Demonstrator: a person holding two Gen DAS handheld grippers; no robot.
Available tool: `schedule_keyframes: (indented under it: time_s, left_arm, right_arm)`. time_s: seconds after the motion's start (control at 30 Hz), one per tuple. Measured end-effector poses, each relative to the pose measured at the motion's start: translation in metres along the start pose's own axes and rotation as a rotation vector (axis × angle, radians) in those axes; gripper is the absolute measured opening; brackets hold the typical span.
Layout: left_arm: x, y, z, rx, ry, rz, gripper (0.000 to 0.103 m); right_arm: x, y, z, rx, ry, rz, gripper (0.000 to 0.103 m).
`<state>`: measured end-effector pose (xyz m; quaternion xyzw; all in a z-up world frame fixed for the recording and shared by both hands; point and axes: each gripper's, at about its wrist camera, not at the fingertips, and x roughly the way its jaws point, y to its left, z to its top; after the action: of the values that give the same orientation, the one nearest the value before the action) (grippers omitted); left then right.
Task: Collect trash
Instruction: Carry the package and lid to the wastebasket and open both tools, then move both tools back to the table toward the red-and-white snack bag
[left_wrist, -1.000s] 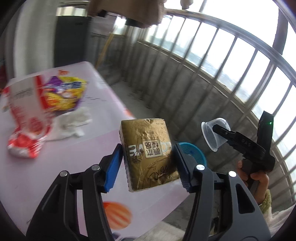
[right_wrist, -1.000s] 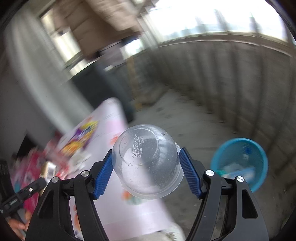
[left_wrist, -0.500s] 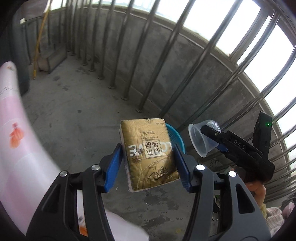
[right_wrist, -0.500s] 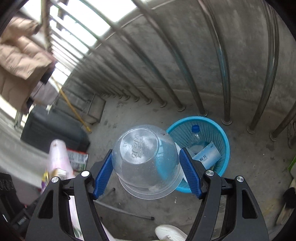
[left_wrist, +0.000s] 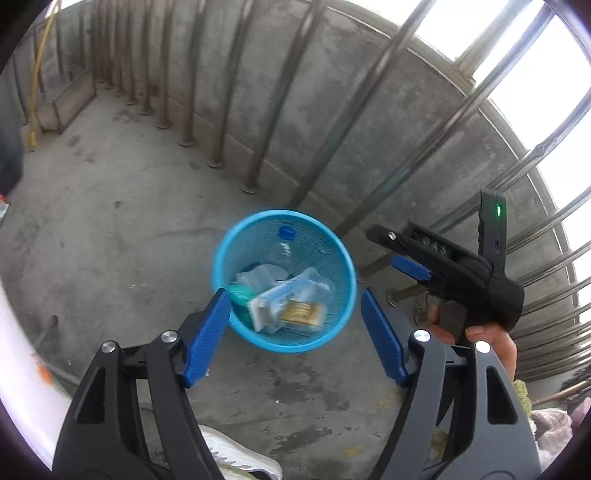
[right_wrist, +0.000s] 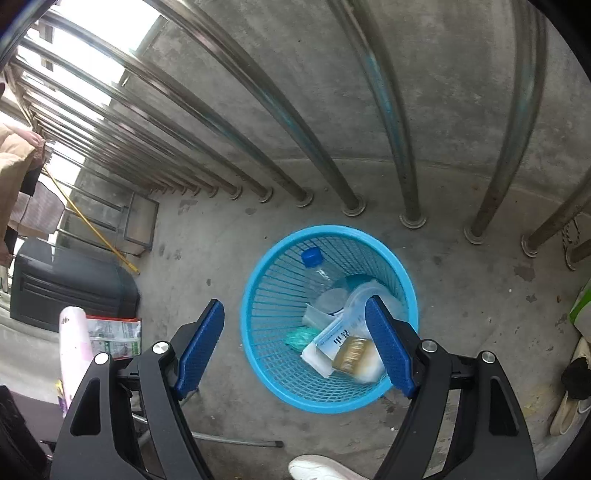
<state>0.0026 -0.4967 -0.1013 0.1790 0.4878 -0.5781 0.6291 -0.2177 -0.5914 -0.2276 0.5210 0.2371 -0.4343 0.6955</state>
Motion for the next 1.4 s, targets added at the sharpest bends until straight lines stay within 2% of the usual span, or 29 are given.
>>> schedule_keyframes:
  time_s: [0.2, 0.43, 0.57, 0.67, 0.87, 1.1, 1.2, 1.37, 1.4]
  left_arm:
    - [-0.051, 0.015, -0.006, -0.024, -0.088, 0.015, 0.069]
    - [-0.128, 0.031, -0.042, -0.094, -0.223, 0.011, 0.069]
    - [-0.174, 0.048, -0.071, -0.136, -0.306, 0.059, 0.069]
    - [-0.221, 0.071, -0.102, -0.193, -0.396, 0.129, 0.069]
    - [-0.297, 0.118, -0.166, -0.290, -0.523, 0.270, 0.069]
    - [-0.379, 0.181, -0.258, -0.462, -0.658, 0.426, 0.069]
    - [-0.405, 0.211, -0.291, -0.548, -0.706, 0.465, 0.069]
    - [-0.426, 0.252, -0.325, -0.657, -0.757, 0.523, 0.068]
    - [-0.429, 0.259, -0.329, -0.671, -0.757, 0.531, 0.066]
  right_arm:
    - [-0.020, 0.011, -0.008, -0.032, -0.024, 0.048, 0.077]
    - [-0.051, 0.062, -0.027, -0.159, -0.022, 0.171, 0.077]
    - [-0.063, 0.105, -0.041, -0.263, 0.015, 0.239, 0.077]
    - [-0.074, 0.145, -0.055, -0.348, 0.034, 0.306, 0.077]
    - [-0.096, 0.221, -0.106, -0.502, 0.114, 0.457, 0.077]
    - [-0.112, 0.289, -0.176, -0.681, 0.214, 0.536, 0.076]
    - [-0.114, 0.325, -0.211, -0.753, 0.273, 0.575, 0.075]
    - [-0.112, 0.376, -0.265, -0.872, 0.340, 0.619, 0.072]
    - [-0.109, 0.391, -0.280, -0.901, 0.358, 0.627, 0.072]
